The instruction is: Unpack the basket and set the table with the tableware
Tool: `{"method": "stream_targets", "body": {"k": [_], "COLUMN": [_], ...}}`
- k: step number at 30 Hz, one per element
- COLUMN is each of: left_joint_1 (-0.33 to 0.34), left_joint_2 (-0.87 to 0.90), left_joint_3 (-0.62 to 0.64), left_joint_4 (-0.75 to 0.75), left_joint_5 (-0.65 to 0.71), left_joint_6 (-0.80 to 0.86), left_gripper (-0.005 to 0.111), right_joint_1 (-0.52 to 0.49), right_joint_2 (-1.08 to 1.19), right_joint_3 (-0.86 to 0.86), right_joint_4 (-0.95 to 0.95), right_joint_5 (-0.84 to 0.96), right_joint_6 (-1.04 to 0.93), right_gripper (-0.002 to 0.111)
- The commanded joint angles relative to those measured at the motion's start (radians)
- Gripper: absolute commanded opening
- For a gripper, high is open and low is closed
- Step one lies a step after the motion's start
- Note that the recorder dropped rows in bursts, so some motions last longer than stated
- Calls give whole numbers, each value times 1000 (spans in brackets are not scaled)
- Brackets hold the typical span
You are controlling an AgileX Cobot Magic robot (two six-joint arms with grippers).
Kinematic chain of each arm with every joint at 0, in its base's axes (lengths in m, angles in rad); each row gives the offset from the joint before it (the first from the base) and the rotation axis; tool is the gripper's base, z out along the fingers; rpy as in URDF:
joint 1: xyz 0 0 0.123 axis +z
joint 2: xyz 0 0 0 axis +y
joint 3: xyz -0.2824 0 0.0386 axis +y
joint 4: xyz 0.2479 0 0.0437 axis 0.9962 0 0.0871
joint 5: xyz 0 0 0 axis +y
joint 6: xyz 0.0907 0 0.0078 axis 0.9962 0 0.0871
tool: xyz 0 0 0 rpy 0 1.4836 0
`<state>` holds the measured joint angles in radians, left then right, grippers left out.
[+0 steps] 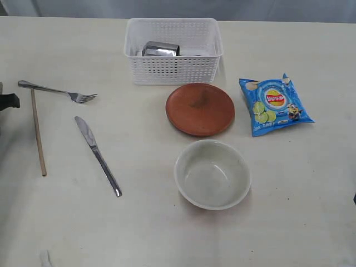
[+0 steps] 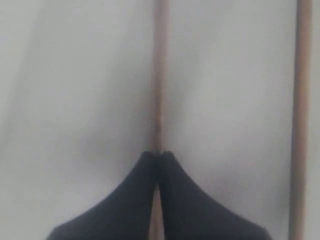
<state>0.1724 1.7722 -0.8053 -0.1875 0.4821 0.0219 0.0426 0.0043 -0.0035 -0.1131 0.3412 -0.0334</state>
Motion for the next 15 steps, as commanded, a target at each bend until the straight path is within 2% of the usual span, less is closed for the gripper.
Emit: {"method": "stream_targets", "body": {"k": [1,4,7,10,12,15], "left_joint_1": [1,1,-28,-118,-191,-265], "left_joint_2": [-67,-123,-177,-212,-218,-197], "left_joint_3": [7,7,7,7,-3,-47], "left_joint_4": [-64,-129,-192,-209,-207,-199], "left_joint_5": [22,30,55,35,-36,-93], "left_joint_6": [43,41,98,136,241,412], "left_gripper": [27,41,45,44,43,43], "right_joint_1": [0,0,0,0,0,0], "right_joint_2": [-4,-4,-4,-4,-4,-4], "right_joint_3": [4,4,4,4,4,4], "right_joint_4": [-6,-6,-6,-6,-6,-6], "right_joint_5": [-3,-3,-3,-3,-3,-3], "right_joint_6": [1,1,1,1,1,1], "right_gripper": [0,0,0,0,0,0]}}
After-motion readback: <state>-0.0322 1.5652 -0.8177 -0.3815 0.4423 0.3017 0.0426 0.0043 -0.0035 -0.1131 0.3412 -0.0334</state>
